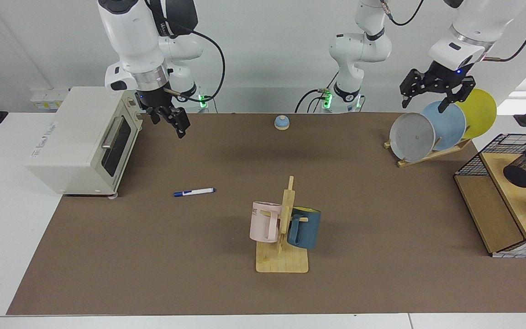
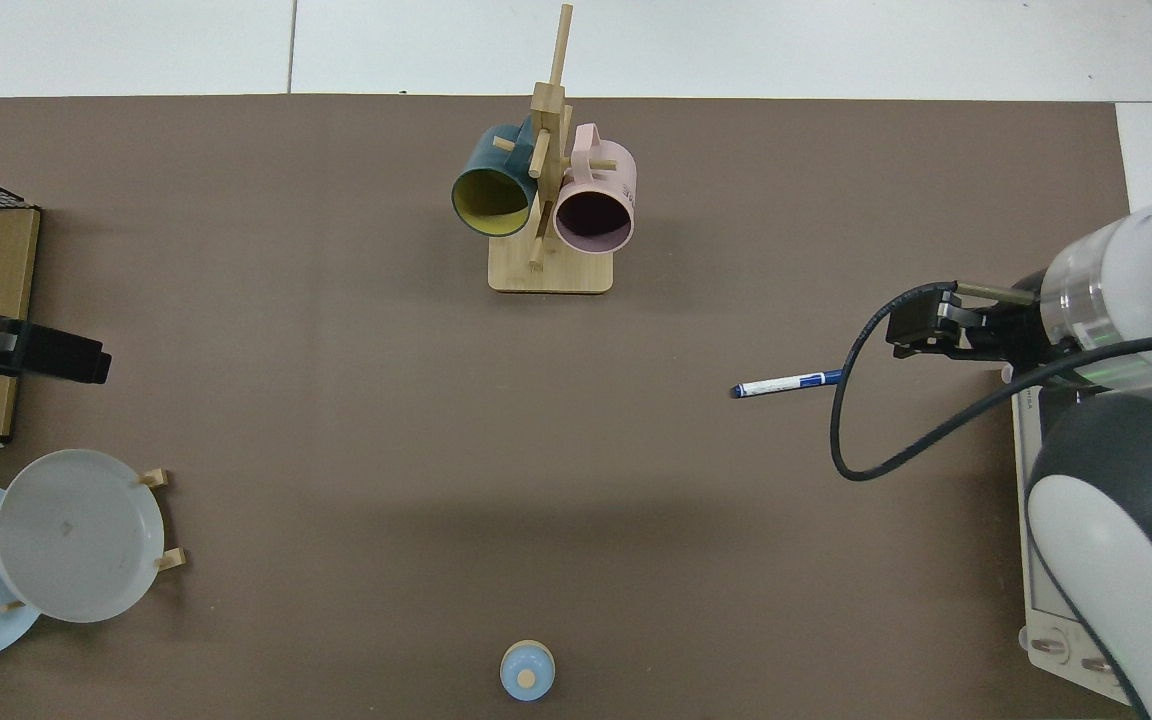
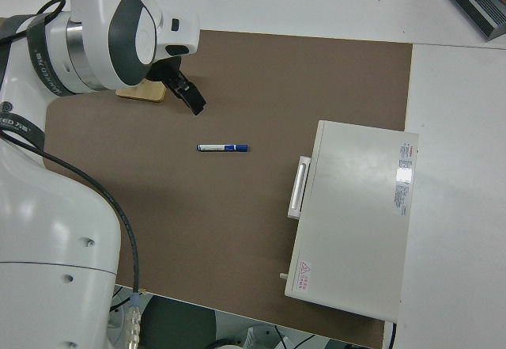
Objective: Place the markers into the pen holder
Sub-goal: 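Move the right gripper toward the white marker on the table, then lower the right gripper over the marker and close on it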
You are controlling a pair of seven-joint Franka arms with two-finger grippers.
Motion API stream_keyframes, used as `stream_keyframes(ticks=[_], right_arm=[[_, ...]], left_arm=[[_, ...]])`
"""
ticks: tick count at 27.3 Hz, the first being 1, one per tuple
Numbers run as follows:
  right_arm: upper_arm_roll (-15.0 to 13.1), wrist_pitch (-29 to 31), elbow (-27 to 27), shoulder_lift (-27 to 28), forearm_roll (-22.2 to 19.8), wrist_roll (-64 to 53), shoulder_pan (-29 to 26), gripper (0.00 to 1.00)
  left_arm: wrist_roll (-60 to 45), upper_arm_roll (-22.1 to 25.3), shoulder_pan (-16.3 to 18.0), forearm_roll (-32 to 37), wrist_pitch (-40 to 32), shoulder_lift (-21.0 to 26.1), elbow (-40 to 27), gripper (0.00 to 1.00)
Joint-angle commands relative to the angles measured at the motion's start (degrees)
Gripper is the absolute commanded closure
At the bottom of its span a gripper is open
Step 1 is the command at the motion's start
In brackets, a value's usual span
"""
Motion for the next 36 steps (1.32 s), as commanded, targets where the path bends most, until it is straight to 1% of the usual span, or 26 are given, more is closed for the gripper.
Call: stream_keyframes(ticks=[1, 4, 7, 11, 14, 16, 18, 21, 25, 28, 31, 34, 36], right_arm=[[0.1, 6.1, -5.2, 0.3, 2.1, 11.2, -1.0, 0.01], [0.0, 10.4, -9.0, 0.2, 2.1, 17.2, -1.0, 0.01], [0.0, 13.3, -12.1, 0.1, 2.2, 24.1, -1.3, 0.01], [0.0, 18.1, -14.3, 0.8, 2.4, 29.0, -1.6, 0.01], [0.0, 22.2, -16.2, 3.0, 2.8, 30.6, -2.4, 0.01], [0.0, 25.5, -18.6, 3.1, 2.8, 31.4, -3.0, 0.01], [0.1, 28.5, -19.4, 3.9, 3.3, 32.1, -3.9, 0.01], [0.1, 30.7, -20.8, 5.0, 4.1, 32.3, -5.0, 0.01], [0.2, 32.7, -23.5, 5.3, 4.5, 32.5, -4.3, 0.01], [0.3, 36.7, -26.6, 5.6, 6.6, 32.4, -4.1, 0.01], [0.2, 40.1, -29.5, 5.7, 7.1, 32.4, -3.1, 0.01], [0.2, 43.8, -30.4, 7.0, 7.3, 32.5, -3.0, 0.01], [0.2, 44.9, -30.4, 8.6, 7.3, 32.8, -3.0, 0.01]], left_arm=[[-0.5, -0.1, 0.5, -0.5, -0.8, -1.0, -0.6, 0.00], [-0.5, 0.3, 0.5, -0.4, -0.8, -1.0, -0.6, 0.00], [-0.5, 0.4, 0.5, -0.5, -0.8, -1.0, -0.7, 0.00], [-0.5, 0.5, 0.5, -0.5, -0.8, -1.1, -0.7, 0.00], [-0.4, 0.5, 0.5, -0.4, -0.8, -1.1, -1.0, 0.00], [-0.5, 0.5, 0.6, -0.4, -0.9, -1.1, -1.0, 0.00], [-0.6, 0.5, 0.5, -0.4, -0.9, -1.1, -1.1, 0.00], [-0.7, 0.4, 0.5, -0.4, -1.0, -1.1, -1.0, 0.00], [-0.8, -0.2, 0.4, -0.4, -2.0, -1.2, -1.1, 0.00], [-0.8, -0.2, 0.4, -0.4, -2.0, -1.4, -1.1, 0.00], [-0.8, -0.2, 0.4, -0.4, -2.0, -1.4, -1.2, 0.00], [-0.8, -0.2, 0.4, -0.4, -2.1, -1.5, -1.2, 0.00], [-0.8, -0.1, 0.5, -0.4, -2.1, -1.6, -1.5, 0.00]])
